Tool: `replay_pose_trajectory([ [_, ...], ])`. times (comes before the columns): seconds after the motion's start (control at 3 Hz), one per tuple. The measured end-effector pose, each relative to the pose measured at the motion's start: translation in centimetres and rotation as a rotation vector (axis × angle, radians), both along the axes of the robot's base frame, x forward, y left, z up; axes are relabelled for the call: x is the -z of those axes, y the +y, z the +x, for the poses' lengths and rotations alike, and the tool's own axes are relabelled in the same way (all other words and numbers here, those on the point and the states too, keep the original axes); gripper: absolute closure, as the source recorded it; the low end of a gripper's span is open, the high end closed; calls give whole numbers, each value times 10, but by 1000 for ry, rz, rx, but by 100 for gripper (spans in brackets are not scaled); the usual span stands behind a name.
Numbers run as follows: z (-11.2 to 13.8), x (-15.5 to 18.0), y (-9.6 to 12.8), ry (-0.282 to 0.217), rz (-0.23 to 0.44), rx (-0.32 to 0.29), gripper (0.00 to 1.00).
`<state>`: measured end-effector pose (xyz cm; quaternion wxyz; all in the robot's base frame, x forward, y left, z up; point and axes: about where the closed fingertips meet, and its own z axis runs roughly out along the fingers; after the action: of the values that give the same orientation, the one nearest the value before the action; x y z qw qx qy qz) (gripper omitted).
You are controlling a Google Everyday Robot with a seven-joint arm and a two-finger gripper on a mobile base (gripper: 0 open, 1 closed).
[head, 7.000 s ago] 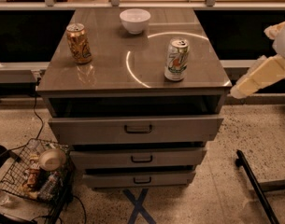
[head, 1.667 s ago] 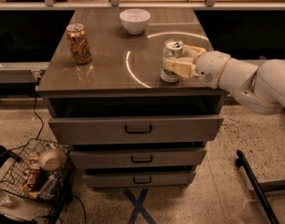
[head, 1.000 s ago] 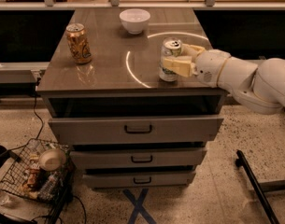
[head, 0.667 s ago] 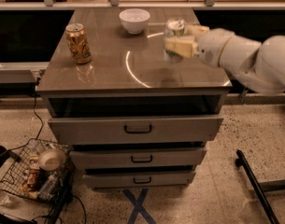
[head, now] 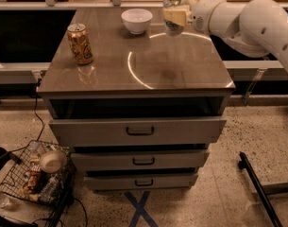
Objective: Move 7up can near white bowl
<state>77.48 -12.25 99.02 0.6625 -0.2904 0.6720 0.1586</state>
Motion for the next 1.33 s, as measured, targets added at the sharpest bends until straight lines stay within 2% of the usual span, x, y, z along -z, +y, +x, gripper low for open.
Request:
replay_pose_trajectory([
  [0.33, 51, 9, 1, 17, 33, 20, 100],
  [0.67, 87, 28, 4, 39, 68, 23, 100],
  [1.33, 136, 71, 11, 105, 109, 24, 100],
])
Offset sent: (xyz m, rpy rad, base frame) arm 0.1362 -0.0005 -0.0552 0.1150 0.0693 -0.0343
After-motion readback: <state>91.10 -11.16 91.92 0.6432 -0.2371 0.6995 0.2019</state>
